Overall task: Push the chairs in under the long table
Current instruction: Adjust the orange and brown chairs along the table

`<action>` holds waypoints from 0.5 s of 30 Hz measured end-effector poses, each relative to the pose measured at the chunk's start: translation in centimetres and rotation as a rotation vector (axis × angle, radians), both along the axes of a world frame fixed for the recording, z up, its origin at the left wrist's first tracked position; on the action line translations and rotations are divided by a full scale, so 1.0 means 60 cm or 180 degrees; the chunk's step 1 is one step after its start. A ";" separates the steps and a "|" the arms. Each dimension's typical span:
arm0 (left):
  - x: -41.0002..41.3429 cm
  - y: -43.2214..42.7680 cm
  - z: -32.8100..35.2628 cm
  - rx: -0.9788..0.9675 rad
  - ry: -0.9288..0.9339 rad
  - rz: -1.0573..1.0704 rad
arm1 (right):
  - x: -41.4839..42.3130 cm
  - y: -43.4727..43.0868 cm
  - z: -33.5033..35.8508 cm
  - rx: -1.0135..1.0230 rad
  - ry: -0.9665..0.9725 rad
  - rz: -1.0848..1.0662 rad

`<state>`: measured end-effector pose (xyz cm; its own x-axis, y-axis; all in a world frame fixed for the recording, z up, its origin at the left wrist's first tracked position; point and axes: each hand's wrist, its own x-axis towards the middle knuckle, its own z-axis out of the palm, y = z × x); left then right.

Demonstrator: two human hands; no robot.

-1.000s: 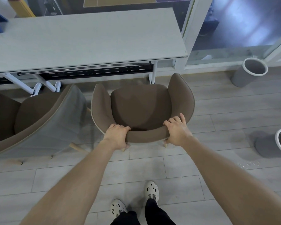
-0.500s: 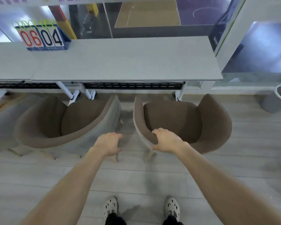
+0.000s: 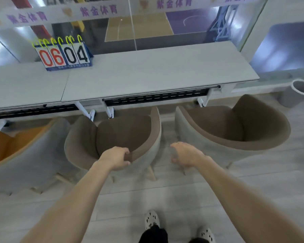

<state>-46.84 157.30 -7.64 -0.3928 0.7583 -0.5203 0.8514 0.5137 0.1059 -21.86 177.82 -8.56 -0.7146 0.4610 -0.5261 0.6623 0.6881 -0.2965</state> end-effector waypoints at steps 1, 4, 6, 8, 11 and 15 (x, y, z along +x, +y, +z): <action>-0.015 -0.018 0.001 0.0003 -0.0025 0.0016 | -0.010 -0.024 0.008 0.0012 0.0007 -0.0030; -0.053 -0.064 0.000 0.0066 -0.0058 0.0032 | -0.039 -0.089 0.025 0.0052 0.0028 -0.0064; -0.070 -0.093 0.002 0.0102 -0.0047 -0.0006 | -0.061 -0.129 0.034 0.0083 0.0017 -0.0040; -0.085 -0.129 0.005 0.0139 -0.0040 -0.0053 | -0.083 -0.168 0.039 0.0097 0.0031 -0.0043; -0.113 -0.199 0.012 0.0196 0.0062 -0.0060 | -0.116 -0.233 0.042 0.0158 0.0097 -0.0063; -0.145 -0.310 0.012 0.0112 0.0195 -0.0051 | -0.147 -0.324 0.039 0.0206 0.0136 -0.0066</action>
<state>-55.56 138.71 -6.94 -0.4108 0.7821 -0.4686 0.8649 0.4968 0.0711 -30.68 158.37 -6.23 -0.7256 0.5081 -0.4640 0.6643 0.6930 -0.2801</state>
